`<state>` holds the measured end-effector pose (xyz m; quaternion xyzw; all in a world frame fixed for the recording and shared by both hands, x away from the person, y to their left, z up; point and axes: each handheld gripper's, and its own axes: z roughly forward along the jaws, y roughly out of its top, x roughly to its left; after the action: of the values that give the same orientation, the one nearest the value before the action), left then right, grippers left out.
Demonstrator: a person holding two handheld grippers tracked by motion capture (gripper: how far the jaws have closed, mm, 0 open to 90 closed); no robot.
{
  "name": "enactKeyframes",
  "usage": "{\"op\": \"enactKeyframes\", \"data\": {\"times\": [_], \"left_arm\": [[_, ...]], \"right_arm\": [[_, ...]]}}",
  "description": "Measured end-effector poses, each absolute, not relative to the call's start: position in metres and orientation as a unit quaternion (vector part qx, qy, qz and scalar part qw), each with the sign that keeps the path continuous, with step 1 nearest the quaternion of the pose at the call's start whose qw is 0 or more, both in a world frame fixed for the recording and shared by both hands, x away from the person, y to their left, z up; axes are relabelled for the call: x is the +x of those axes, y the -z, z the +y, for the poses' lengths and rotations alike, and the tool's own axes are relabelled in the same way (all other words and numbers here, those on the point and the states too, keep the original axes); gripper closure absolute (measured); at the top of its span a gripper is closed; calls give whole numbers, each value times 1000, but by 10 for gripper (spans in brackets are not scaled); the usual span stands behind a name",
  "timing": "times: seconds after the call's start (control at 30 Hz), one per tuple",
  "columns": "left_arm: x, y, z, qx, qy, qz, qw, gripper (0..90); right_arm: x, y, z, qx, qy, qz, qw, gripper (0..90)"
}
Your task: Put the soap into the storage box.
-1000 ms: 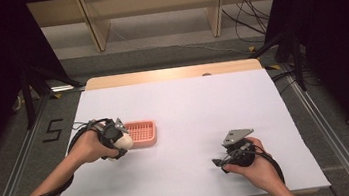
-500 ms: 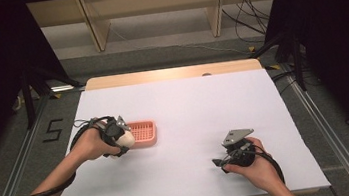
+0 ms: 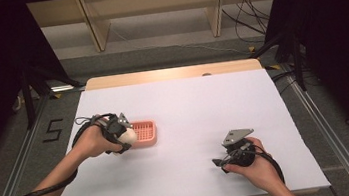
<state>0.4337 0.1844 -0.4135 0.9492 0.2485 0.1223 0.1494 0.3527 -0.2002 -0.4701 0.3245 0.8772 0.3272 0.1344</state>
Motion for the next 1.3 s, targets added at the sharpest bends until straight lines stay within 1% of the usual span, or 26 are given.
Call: {"op": "enactKeyframes", "data": {"times": [0.03,0.07,0.2,0.27,0.37,0.47,0.53,0.57,0.63,1.3], "left_arm": [[436,413,184,951,-128,236,151,493],[434,414,183,948,-123,248,155,493],[437,414,180,952,-129,230,154,493],[435,414,179,949,-125,243,156,493],[438,412,178,953,-134,225,155,493],[437,412,177,949,-128,239,161,493],[441,410,177,954,-137,218,157,493],[440,410,177,951,-134,227,160,493],[442,409,177,953,-139,218,158,493],[450,407,171,951,-144,212,174,493]], "right_arm": [[353,470,-200,324,-327,877,134,306],[353,470,-200,324,-327,877,135,306],[353,470,-200,324,-327,878,134,307],[353,470,-201,325,-327,877,135,307],[353,470,-200,324,-328,877,135,307],[353,470,-200,324,-328,877,134,306],[353,470,-200,325,-327,877,134,307],[353,470,-200,325,-327,877,134,307],[353,470,-200,325,-323,879,131,306],[353,470,-200,327,-323,879,130,306]]}}
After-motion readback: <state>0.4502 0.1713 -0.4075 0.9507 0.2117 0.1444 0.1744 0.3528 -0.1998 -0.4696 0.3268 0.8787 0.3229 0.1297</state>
